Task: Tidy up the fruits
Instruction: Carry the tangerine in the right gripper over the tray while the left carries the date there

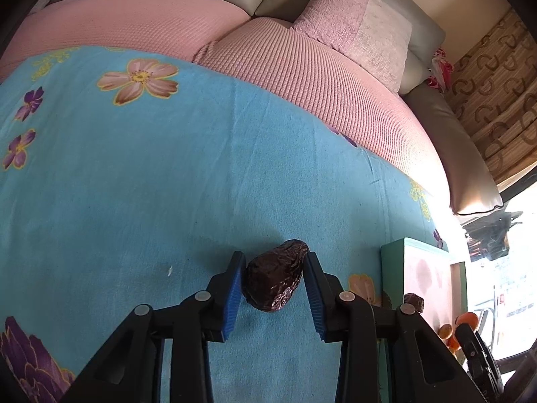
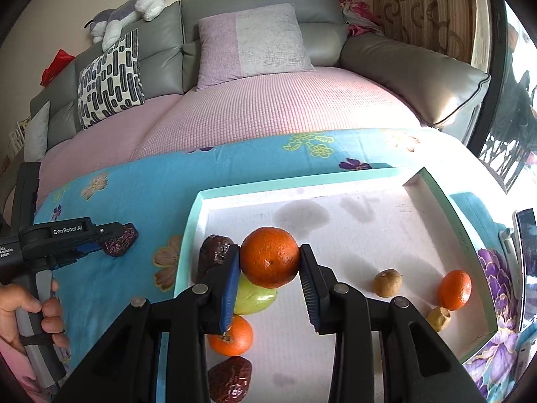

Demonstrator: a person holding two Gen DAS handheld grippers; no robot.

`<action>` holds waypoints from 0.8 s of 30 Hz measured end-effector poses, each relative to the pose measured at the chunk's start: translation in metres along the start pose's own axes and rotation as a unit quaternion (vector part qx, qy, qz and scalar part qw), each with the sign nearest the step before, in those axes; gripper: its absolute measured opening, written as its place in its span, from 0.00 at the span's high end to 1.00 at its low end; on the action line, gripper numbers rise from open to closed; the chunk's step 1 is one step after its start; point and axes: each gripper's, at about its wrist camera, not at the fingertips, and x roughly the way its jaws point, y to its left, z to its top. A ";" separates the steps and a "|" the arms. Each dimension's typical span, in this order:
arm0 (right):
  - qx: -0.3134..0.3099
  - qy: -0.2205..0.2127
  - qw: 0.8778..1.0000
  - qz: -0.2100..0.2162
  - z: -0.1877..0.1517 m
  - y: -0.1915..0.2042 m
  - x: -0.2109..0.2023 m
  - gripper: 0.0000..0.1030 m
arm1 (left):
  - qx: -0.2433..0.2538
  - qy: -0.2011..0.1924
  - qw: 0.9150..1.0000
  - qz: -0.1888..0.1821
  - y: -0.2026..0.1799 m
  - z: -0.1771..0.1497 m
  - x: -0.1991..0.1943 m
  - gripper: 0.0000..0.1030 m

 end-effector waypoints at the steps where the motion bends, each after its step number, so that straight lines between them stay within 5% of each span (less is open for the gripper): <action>1: 0.007 -0.001 1.000 -0.006 0.000 -0.007 -0.001 0.65 | 0.001 -0.002 1.000 0.003 -0.002 -0.001 -0.001 0.64; 10: 0.063 -0.004 0.998 -0.031 -0.001 -0.060 -0.006 0.65 | 0.022 -0.031 0.999 -0.003 -0.037 -0.002 -0.027 0.64; 24: 0.076 -0.001 0.996 -0.044 0.002 -0.085 0.017 0.65 | 0.158 -0.029 0.987 0.000 -0.157 -0.005 -0.025 0.64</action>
